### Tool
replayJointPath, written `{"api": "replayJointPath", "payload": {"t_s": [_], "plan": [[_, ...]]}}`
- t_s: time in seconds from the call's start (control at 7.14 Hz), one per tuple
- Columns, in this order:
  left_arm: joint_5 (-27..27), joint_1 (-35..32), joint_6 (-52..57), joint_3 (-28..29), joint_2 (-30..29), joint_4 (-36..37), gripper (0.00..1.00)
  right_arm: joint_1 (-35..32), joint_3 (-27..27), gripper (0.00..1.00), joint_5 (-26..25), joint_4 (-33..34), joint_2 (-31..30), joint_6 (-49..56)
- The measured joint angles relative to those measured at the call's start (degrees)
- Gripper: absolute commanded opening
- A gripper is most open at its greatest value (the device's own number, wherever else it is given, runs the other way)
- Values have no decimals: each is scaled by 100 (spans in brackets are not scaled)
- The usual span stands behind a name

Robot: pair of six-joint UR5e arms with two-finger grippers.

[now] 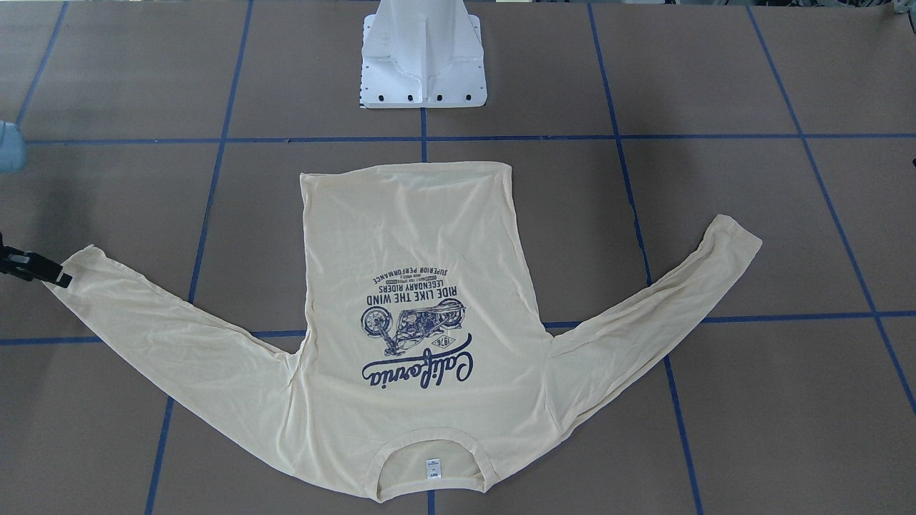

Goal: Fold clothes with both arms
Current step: 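Lower the right gripper onto the cuff of the sleeve nearest it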

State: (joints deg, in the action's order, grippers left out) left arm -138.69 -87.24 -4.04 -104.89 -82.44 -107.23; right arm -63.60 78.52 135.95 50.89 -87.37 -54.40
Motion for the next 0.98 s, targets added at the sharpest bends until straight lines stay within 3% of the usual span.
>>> {"api": "replayJointPath", "payload": {"t_s": [0.28,0.42,0.56,0.98], "plan": [[0,-3,1,21,0,0,99,4,-20,41,-6,0,8,0],[0,-3,5,33,0,0,99,6,-29,17,-7,0,16,0],[0,-3,7,42,2,0,99,6,-42,0,-5,0,22,0],[0,-4,7,40,8,0,99,-2,-18,0,20,-2,6,1]]}}
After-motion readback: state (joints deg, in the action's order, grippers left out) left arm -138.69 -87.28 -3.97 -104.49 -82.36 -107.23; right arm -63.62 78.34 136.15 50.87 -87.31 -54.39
